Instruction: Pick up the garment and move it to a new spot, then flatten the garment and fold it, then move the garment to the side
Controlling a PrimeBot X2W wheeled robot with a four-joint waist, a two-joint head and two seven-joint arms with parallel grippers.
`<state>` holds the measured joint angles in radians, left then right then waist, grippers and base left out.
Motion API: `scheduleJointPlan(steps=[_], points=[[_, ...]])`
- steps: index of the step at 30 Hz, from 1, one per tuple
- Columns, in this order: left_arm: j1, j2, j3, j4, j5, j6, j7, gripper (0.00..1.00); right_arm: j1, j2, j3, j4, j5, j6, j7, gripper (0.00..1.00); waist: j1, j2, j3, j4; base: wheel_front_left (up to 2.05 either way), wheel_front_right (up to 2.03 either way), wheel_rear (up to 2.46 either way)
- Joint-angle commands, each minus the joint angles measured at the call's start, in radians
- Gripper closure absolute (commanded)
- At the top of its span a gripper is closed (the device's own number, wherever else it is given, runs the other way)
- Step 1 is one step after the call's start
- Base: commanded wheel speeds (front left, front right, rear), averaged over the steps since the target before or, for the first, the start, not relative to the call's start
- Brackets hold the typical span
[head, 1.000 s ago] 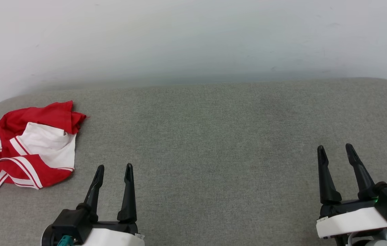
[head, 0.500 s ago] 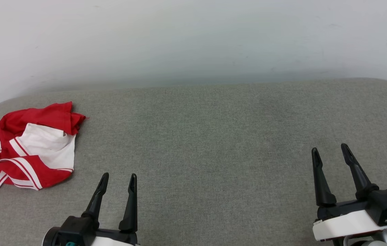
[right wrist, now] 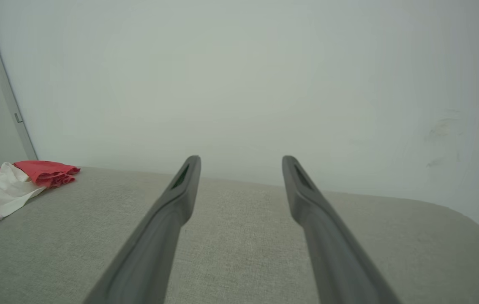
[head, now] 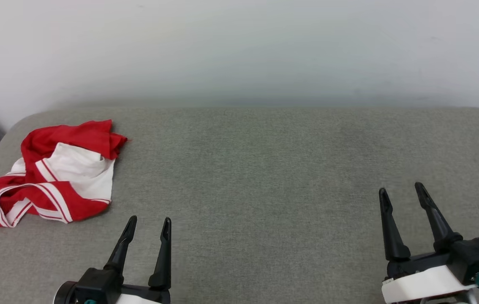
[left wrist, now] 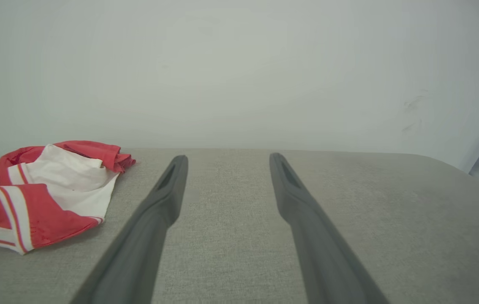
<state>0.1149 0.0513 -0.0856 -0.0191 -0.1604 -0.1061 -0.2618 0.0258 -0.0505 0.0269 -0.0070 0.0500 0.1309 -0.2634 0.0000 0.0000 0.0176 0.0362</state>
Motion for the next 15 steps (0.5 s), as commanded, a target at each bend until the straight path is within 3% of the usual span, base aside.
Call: scheduleJointPlan(steps=[1,15], points=[[0.005,-0.001,0.004,0.002,0.006,-0.003,-0.005,0.0,0.012,0.001,0.004,-0.004,0.003,0.0,-0.002,0.0,0.0,0.0,-0.004,0.023,0.0,0.0,0.0],[0.025,-0.001,0.044,-0.005,0.025,-0.01,-0.004,0.0,0.028,0.001,0.064,0.0,0.026,0.0,-0.002,0.0,0.0,0.0,-0.014,0.275,0.0,0.0,0.0]])
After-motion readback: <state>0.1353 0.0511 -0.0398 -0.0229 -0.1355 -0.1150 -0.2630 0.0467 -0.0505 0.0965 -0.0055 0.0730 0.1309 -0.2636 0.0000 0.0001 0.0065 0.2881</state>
